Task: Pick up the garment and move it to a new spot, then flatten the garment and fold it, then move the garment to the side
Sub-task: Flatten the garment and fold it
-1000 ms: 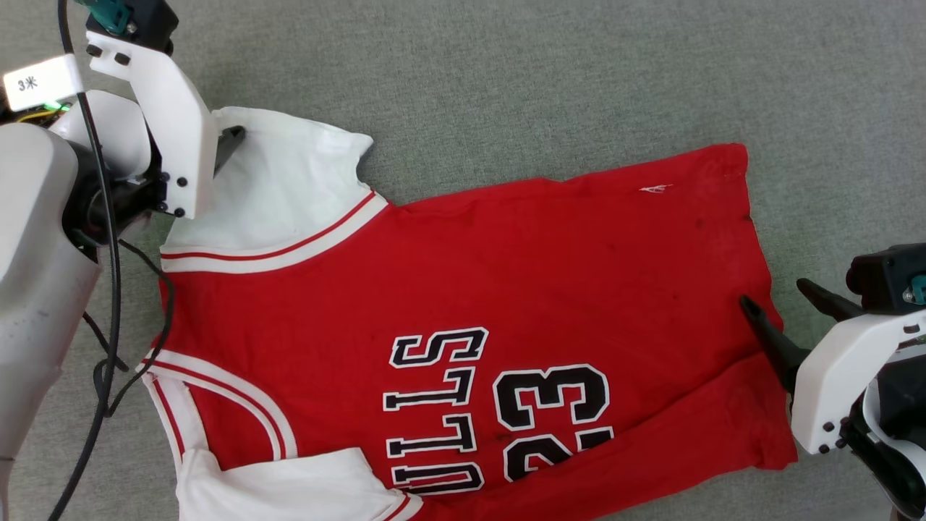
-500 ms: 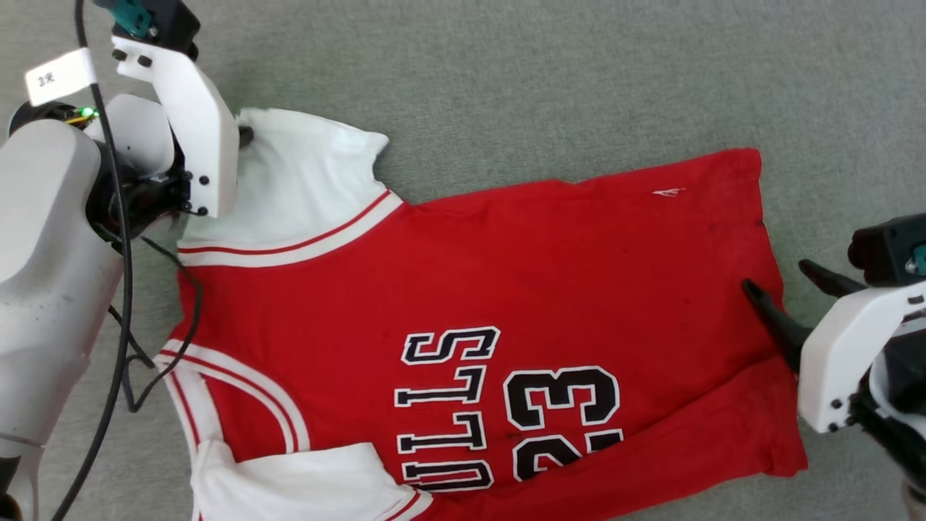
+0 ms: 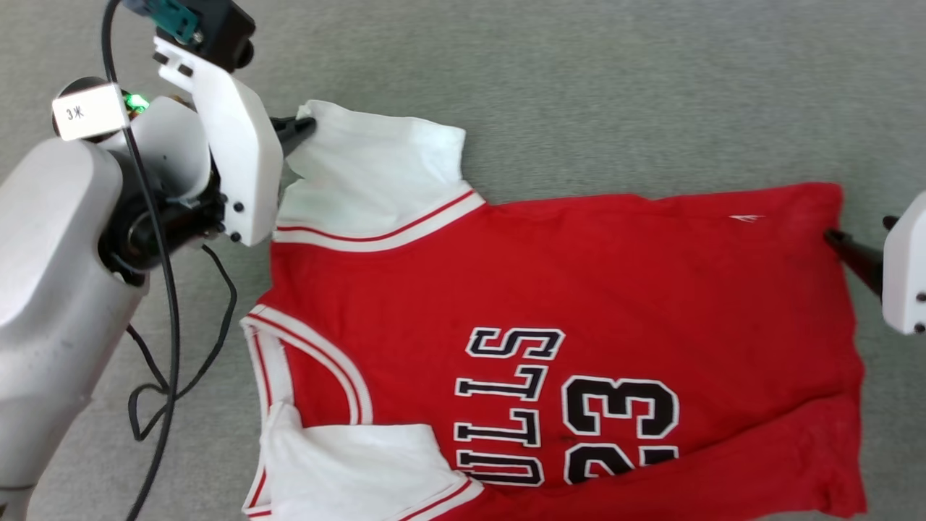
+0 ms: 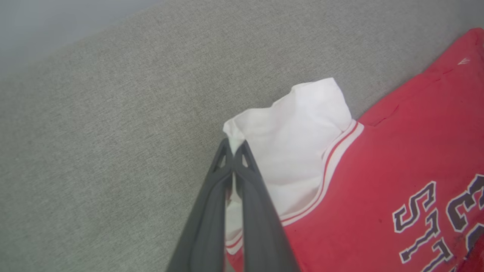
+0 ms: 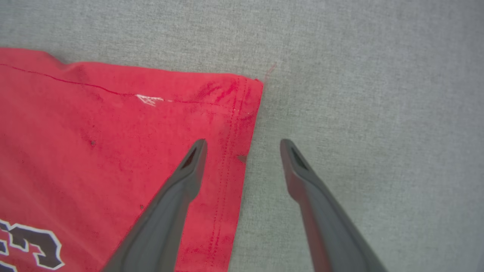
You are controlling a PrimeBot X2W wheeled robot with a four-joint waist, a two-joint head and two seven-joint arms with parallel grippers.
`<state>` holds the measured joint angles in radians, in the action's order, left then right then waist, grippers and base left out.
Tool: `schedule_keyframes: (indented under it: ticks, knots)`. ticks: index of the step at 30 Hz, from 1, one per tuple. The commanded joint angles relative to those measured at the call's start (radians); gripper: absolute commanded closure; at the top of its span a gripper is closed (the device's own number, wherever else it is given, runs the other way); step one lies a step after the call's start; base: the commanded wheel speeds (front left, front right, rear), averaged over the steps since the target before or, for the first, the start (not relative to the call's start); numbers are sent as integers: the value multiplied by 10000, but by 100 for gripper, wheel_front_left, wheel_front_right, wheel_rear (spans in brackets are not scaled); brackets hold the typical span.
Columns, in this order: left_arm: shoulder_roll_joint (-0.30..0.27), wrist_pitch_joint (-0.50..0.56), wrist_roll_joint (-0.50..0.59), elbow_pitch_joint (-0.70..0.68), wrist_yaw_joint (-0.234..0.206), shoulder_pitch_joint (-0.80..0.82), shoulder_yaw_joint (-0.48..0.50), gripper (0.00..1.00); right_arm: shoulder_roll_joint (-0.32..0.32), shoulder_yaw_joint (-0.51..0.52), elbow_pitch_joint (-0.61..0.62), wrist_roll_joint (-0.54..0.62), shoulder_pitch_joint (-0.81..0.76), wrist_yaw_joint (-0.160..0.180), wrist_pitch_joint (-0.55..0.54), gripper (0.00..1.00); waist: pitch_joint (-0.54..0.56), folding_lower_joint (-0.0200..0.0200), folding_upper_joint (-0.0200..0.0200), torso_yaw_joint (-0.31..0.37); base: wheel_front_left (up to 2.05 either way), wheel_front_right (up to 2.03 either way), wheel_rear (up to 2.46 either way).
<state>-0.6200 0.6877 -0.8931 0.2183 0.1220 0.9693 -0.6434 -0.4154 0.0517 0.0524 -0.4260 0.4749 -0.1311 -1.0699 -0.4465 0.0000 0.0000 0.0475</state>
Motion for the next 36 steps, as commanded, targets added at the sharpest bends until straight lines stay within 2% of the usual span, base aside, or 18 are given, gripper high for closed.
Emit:
schedule_keyframes:
  ticks: [1,11,19,20,21,22,29,36]
  knots:
    - [-40,-28,16,-302,-71,-197,-14,100,-102,-45,-251,126,321,9,-64,0,-115,0,0,-255,0,0,0]
    - [-419,-168,115,-2469,-566,-956,-16,100,-208,-913,-2199,616,1334,9,-160,0,-369,0,0,-845,0,0,0]
    - [-533,-287,143,-3049,-767,-1338,-45,100,-200,-1981,-3288,372,995,-8,-73,0,-410,0,0,-1021,0,0,0]
    - [-546,-322,148,-3065,-778,-1373,-40,100,-227,-2080,-3379,326,975,-8,-18,53,-407,0,0,-1026,0,0,0]
    - [-552,-341,162,-3064,-788,-1405,-31,100,-255,-2124,-3442,320,1002,-8,132,93,-398,0,0,-1029,0,0,0]
    - [-542,-411,181,-3038,-834,-1448,-10,100,-280,-2166,-3510,298,1030,-7,291,100,-369,0,0,-1030,0,0,0]
    - [-471,-1140,284,-2629,-1003,-1854,160,100,-448,-1749,-3739,102,1289,13,1892,100,171,0,0,-935,0,0,0]
    - [-409,-1905,175,-2311,-1114,-2507,304,100,-541,-1492,-3836,-286,851,12,3205,100,1018,0,0,-872,0,0,0]
